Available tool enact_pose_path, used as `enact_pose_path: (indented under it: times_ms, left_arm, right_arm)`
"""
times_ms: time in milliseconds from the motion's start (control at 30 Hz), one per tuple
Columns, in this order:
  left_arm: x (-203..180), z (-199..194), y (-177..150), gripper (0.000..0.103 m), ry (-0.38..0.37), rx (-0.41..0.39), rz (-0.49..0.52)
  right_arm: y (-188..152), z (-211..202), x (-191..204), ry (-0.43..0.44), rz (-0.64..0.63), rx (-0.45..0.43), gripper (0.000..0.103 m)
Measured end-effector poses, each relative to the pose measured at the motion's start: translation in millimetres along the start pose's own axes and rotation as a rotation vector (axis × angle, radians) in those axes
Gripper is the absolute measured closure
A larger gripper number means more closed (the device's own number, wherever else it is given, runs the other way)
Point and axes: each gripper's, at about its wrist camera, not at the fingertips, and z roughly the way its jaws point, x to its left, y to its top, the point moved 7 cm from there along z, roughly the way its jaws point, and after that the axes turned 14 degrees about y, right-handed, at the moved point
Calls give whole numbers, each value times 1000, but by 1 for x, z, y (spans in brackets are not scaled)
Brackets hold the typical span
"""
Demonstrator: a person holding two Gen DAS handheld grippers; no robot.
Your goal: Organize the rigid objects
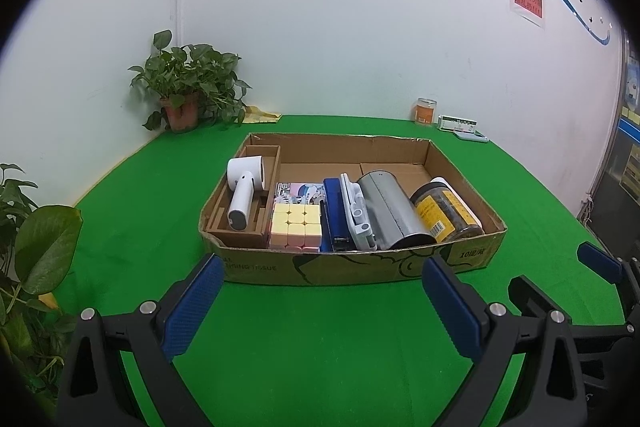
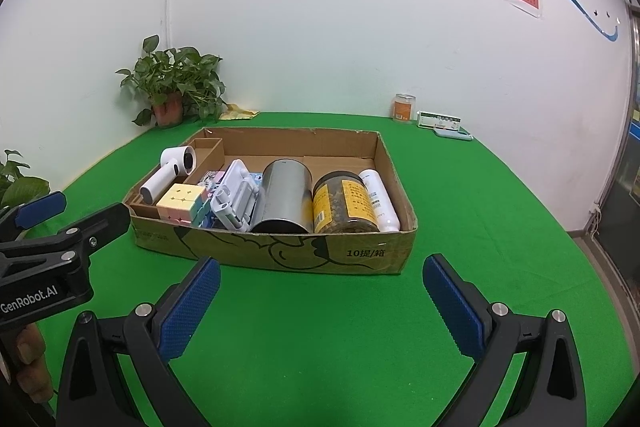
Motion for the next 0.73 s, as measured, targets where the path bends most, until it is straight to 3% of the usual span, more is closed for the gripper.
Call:
enact_pose_path:
  times_ms: [567,733]
  left_arm:
    - [3,7,-6,4,9,21,6]
    - [1,7,-10,4,46,-1,42]
  right_arm:
    - [-7,6,9,7,-3,18,1]
    - [-11,11,11,-4,-19,23,1]
